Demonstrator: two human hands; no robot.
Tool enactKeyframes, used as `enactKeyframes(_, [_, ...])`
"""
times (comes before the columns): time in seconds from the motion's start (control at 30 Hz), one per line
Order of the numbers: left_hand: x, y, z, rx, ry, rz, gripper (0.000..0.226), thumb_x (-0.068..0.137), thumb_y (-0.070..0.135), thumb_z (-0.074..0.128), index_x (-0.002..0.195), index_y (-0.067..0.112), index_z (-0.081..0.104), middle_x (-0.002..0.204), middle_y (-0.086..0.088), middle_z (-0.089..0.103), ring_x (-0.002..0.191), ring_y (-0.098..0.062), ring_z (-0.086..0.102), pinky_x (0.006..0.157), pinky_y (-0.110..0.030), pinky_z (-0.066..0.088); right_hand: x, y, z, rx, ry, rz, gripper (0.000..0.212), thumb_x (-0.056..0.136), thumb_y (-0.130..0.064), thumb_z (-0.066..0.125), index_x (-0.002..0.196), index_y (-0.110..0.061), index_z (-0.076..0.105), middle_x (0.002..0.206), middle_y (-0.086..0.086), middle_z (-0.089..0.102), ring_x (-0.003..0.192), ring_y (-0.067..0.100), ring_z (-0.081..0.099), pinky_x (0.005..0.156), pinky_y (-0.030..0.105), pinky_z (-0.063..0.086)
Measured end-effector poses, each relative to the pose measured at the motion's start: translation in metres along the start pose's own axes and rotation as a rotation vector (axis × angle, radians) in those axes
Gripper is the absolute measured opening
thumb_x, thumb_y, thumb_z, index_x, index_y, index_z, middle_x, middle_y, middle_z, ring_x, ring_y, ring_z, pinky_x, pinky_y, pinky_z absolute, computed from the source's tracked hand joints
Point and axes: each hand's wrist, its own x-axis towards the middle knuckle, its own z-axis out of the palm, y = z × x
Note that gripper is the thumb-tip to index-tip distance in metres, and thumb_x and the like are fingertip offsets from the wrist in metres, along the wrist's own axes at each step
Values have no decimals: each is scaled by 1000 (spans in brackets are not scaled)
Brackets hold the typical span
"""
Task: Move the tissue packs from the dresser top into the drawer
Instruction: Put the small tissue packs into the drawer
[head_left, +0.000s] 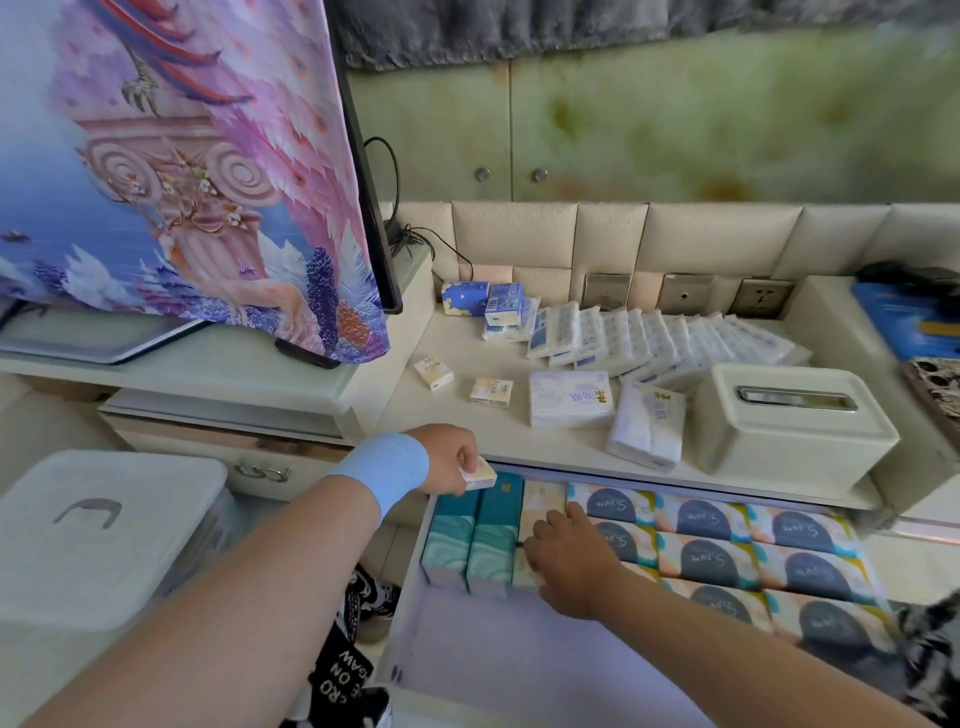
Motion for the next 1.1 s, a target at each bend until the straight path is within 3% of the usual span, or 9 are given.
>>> enactKeyframes(0.2, [15,29,13,-34,-12,107,32,85,18,69,112,30,56,129,4,48,101,-19,50,85,-30,45,0,5,8,32,61,65,50,87,-50,53,122,-15,57,121,14,50,115,35,43,104,53,28])
enactKeyframes(0.37, [30,34,30,14,-72,137,43,84,16,70,121,25,50,124,1,52,97,-19,51,80,-29,44,10,21,-11,679,431,284,26,80,-30,56,102,-17,52,100,2,53,81,23,52,67,33,35])
enactKeyframes(0.43, [38,32,32,-35,-44,137,43,81,16,73,115,26,48,115,2,55,96,-22,55,79,-33,48,13,31,-17,862,424,234,30,78,-27,62,103,-19,47,100,-2,48,74,18,48,61,31,36])
enactKeyframes(0.53, [51,29,30,-155,-12,128,48,76,17,78,108,30,45,109,4,57,95,-23,60,82,-39,53,18,42,-19,938,270,184,29,82,-29,68,100,-22,46,97,-4,51,80,17,49,66,30,38])
enactKeyframes(0.6, [59,28,28,-202,-10,141,50,76,15,79,108,31,45,113,5,56,100,-22,60,88,-42,53,21,48,-18,884,259,217,25,85,-37,68,95,-24,49,93,-7,53,81,16,50,65,28,34])
enactKeyframes(0.7, [73,21,17,-125,79,136,51,82,14,70,123,29,45,129,5,44,115,-18,50,96,-38,48,18,54,-15,587,183,204,32,87,-50,60,104,-25,51,98,-5,61,86,19,56,65,28,32])
enactKeyframes(0.83, [97,11,-1,-15,319,88,55,88,5,53,137,26,41,144,1,36,132,-22,35,105,-40,39,19,53,-3,266,124,142,33,92,-44,53,115,-20,50,116,3,60,96,27,61,66,31,31])
enactKeyframes(1.0, [116,6,5,180,172,-12,82,92,-3,43,157,28,4,164,6,-7,150,-23,3,116,-44,26,29,51,5,204,109,180,39,92,-37,52,126,-20,43,122,9,52,92,30,61,62,35,34])
enactKeyframes(1.1, [124,7,10,174,95,-53,84,94,-1,42,156,28,-6,164,6,-11,151,-23,-1,118,-47,22,32,51,11,130,149,133,43,90,-34,52,130,-24,40,117,13,55,93,33,60,77,41,40])
